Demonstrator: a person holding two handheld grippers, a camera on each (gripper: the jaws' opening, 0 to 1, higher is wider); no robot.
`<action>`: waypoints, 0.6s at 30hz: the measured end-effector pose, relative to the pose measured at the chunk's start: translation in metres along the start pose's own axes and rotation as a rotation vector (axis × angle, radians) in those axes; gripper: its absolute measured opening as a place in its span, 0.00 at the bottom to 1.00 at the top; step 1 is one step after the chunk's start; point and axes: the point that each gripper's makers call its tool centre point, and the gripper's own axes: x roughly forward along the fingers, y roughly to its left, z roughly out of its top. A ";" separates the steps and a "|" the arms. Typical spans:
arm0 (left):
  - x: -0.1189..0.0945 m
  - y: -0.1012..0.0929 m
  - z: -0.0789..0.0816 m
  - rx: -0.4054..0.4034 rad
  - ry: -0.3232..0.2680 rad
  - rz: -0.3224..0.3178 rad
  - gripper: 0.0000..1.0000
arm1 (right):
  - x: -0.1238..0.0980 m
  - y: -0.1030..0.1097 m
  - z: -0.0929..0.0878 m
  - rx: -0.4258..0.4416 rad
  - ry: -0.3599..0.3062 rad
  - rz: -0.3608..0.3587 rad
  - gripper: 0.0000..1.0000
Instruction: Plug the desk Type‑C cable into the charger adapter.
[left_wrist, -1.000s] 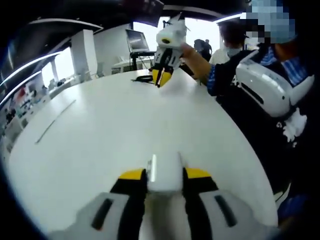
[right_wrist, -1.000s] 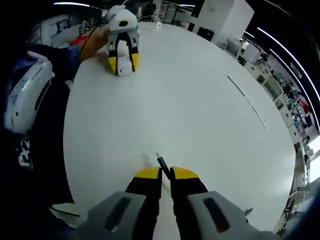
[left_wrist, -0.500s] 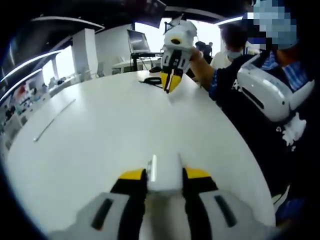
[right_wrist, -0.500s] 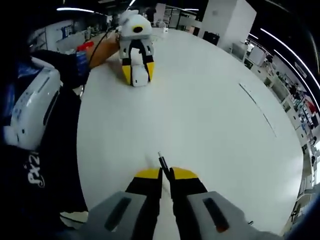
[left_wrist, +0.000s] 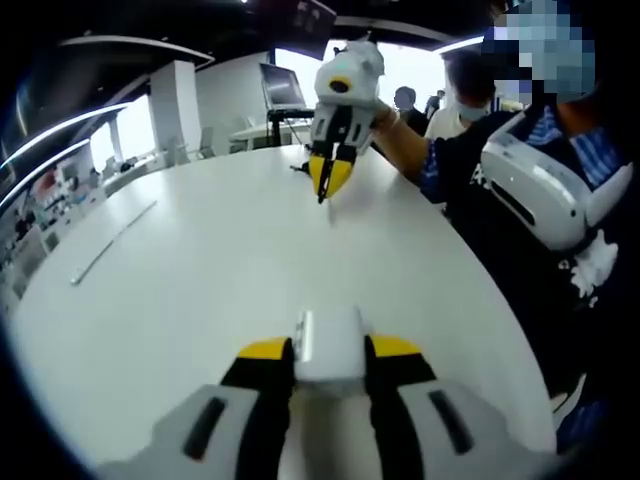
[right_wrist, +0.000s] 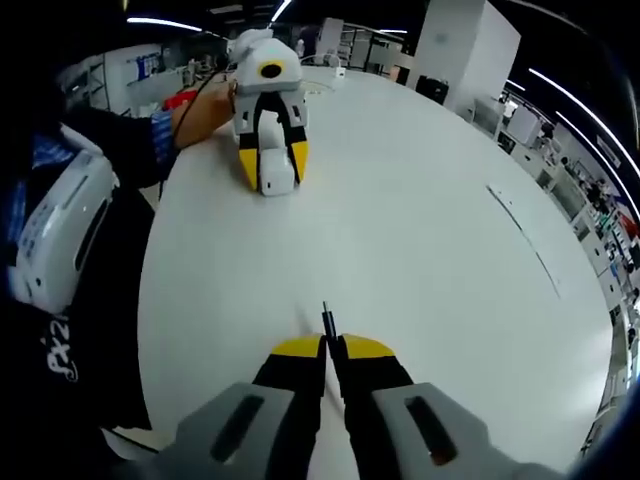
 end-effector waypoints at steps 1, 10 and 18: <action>0.001 0.000 0.000 -0.003 0.000 0.000 0.28 | 0.001 -0.001 0.001 -0.003 -0.002 0.002 0.04; 0.006 -0.003 0.003 -0.003 0.002 -0.005 0.28 | 0.008 0.004 0.015 -0.034 -0.046 0.029 0.04; 0.014 -0.007 0.009 0.011 -0.005 -0.008 0.28 | 0.015 0.011 0.023 -0.091 -0.010 0.046 0.04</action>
